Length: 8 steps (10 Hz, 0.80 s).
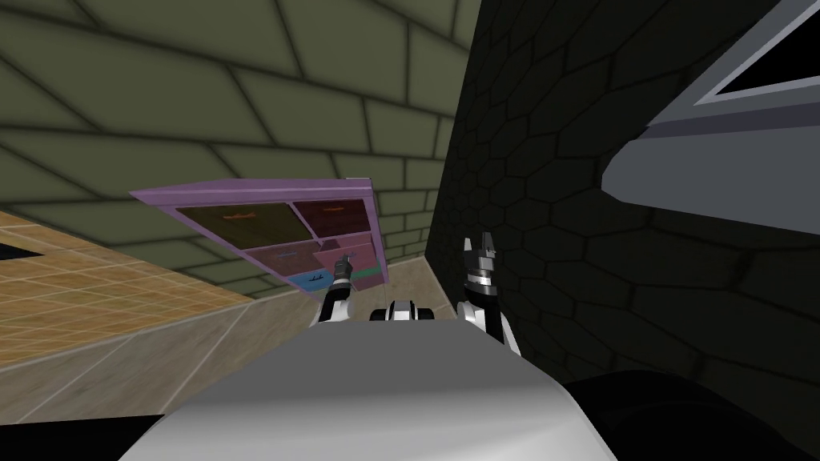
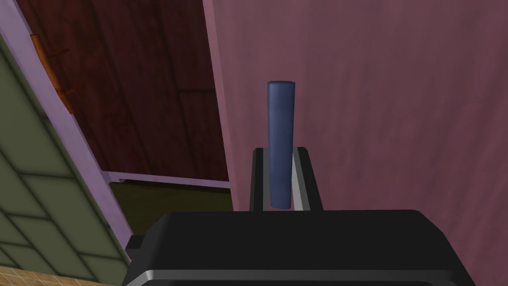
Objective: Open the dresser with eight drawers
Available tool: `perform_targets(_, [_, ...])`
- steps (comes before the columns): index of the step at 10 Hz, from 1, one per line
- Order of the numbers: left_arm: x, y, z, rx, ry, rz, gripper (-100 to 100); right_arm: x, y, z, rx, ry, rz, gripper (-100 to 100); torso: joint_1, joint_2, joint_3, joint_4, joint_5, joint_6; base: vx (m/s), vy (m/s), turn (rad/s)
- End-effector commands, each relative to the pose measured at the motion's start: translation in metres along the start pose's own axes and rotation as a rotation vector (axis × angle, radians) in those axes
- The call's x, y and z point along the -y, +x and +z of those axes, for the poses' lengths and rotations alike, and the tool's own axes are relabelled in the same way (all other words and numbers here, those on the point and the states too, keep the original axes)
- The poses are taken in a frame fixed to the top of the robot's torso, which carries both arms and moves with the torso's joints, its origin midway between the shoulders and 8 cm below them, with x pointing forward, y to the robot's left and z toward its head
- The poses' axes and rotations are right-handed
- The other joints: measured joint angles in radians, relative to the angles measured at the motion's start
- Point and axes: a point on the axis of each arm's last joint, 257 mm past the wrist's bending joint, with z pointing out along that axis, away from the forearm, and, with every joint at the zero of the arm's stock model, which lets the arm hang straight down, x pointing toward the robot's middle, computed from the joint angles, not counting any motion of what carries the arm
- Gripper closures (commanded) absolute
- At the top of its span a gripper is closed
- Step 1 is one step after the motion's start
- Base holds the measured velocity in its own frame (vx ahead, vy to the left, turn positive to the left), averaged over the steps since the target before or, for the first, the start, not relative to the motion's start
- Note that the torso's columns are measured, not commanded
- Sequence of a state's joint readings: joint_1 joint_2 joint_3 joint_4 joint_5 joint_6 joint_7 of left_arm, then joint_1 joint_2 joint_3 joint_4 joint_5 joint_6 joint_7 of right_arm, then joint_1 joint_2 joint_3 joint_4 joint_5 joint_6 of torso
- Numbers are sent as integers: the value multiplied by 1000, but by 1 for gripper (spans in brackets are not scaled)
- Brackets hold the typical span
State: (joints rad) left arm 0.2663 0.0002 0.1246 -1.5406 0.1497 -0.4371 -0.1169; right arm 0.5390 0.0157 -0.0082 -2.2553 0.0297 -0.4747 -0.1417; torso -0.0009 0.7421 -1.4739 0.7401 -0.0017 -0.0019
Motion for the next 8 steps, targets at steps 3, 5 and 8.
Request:
perform_targets(3, [17,-3,4,0,1,-1,-100,0,0,0,0,0,0,0,1,-6,-3,-1,0,2,-86,-43,12])
perform_targets(5, [27,-4,9,-1,1,-2,-100,0,0,0,0,0,0,0,3,-10,-6,-3,1,2,12,2,5])
perform_targets(8, [42,-5,15,-4,0,-4,-100,0,0,0,0,0,0,0,0,-3,-1,-2,1,2,2,-5,6])
